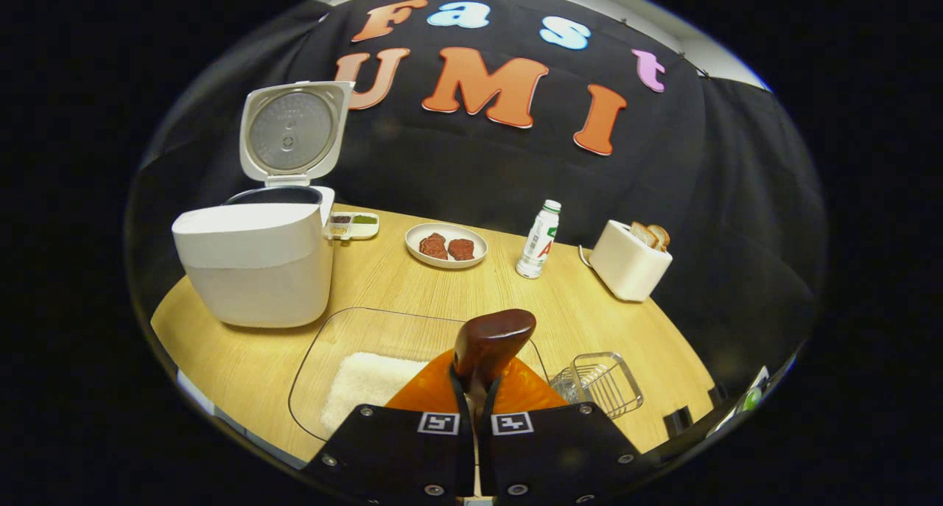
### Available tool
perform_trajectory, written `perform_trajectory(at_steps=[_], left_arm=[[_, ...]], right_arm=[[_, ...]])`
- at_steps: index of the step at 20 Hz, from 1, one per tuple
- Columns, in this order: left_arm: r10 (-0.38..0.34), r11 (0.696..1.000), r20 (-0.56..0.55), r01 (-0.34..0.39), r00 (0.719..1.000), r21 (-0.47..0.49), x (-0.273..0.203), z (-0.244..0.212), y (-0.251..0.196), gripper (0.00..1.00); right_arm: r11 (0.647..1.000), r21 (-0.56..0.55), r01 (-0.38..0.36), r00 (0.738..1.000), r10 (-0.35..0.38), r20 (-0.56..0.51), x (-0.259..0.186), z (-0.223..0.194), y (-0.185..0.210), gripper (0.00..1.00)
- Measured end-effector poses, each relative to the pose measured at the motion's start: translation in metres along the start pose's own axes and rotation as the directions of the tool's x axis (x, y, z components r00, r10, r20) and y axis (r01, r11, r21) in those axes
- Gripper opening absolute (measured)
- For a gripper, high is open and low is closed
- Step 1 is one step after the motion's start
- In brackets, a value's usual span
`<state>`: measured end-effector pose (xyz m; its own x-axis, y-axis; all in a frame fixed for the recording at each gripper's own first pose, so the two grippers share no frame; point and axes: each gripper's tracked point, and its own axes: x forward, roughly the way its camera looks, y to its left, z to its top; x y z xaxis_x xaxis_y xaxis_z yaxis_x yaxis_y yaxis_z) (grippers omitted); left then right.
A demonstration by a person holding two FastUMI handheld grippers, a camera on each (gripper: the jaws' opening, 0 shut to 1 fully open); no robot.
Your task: Close the left gripper, press the button to open the rice cooker; take a wooden spoon from the chopstick holder with the right hand, scoop a spoonful of rice and pour it into the rice cooker, then put the wooden spoon back into the chopstick holder.
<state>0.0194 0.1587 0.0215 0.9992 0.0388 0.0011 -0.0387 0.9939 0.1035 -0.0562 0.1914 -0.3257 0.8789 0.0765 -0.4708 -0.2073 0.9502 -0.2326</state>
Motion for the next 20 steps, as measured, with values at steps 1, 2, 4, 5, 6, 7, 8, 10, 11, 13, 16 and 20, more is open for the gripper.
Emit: perform_trajectory(at_steps=[1,2,4,5,6,7,8,10,11,13,16,20], left_arm=[[0.001,1.0,-0.004,-0.001,1.0,0.003,0.001,-0.003,0.002,0.99],[0.003,1.0,-0.008,-0.003,1.0,0.005,0.0,-0.005,0.004,0.99],[0.008,1.0,-0.014,-0.008,1.0,0.004,-0.001,-0.009,0.009,0.99],[0.012,1.0,-0.018,-0.012,1.0,0.001,-0.001,-0.01,0.011,0.97],[0.015,1.0,-0.022,-0.015,1.0,0.001,0.001,-0.012,0.014,0.99],[0.018,1.0,-0.025,-0.018,1.0,0.002,0.002,-0.012,0.015,0.99],[0.018,1.0,-0.025,-0.018,1.0,0.002,0.002,-0.012,0.015,0.99],[0.017,1.0,-0.018,-0.017,1.0,0.003,0.003,-0.009,0.013,0.99],[0.016,1.0,-0.012,-0.016,1.0,0.003,0.004,-0.007,0.012,0.99],[0.013,1.0,-0.01,-0.013,1.0,0.001,0.005,-0.007,0.007,0.99],[-0.001,1.0,-0.012,0.001,1.0,-0.002,0.009,-0.007,-0.002,0.99],[-0.014,1.0,-0.008,0.014,1.0,0.001,0.013,-0.003,-0.011,0.99]], right_arm=[[0.997,0.078,0.0,1.0,0.002,-0.022,0.001,-0.005,0.002,0.02],[0.986,0.165,0.006,1.0,-0.004,-0.013,0.001,-0.002,0.001,0.02],[0.937,0.346,-0.041,0.998,0.056,-0.034,-0.001,-0.004,0.01,0.02],[0.902,0.426,-0.071,0.995,0.096,-0.037,0.007,-0.008,0.017,0.02],[0.865,0.496,-0.077,0.993,0.113,-0.042,0.002,-0.008,0.015,0.02],[0.831,0.551,-0.078,0.992,0.122,-0.043,0.006,-0.01,0.012,0.02],[0.798,0.598,-0.074,0.991,0.128,-0.048,0.006,-0.013,0.009,0.02],[0.725,0.686,-0.06,0.988,0.139,-0.061,0.01,-0.019,0.004,0.02],[0.687,0.725,-0.05,0.987,0.144,-0.068,0.013,-0.023,0.001,0.02],[0.611,0.791,-0.033,0.984,0.16,-0.083,0.017,-0.029,0.0,0.02],[0.517,0.856,-0.017,0.978,0.187,-0.094,0.023,-0.033,0.004,0.02],[0.337,0.941,-0.023,0.966,0.25,-0.066,0.026,-0.027,0.011,0.02]])
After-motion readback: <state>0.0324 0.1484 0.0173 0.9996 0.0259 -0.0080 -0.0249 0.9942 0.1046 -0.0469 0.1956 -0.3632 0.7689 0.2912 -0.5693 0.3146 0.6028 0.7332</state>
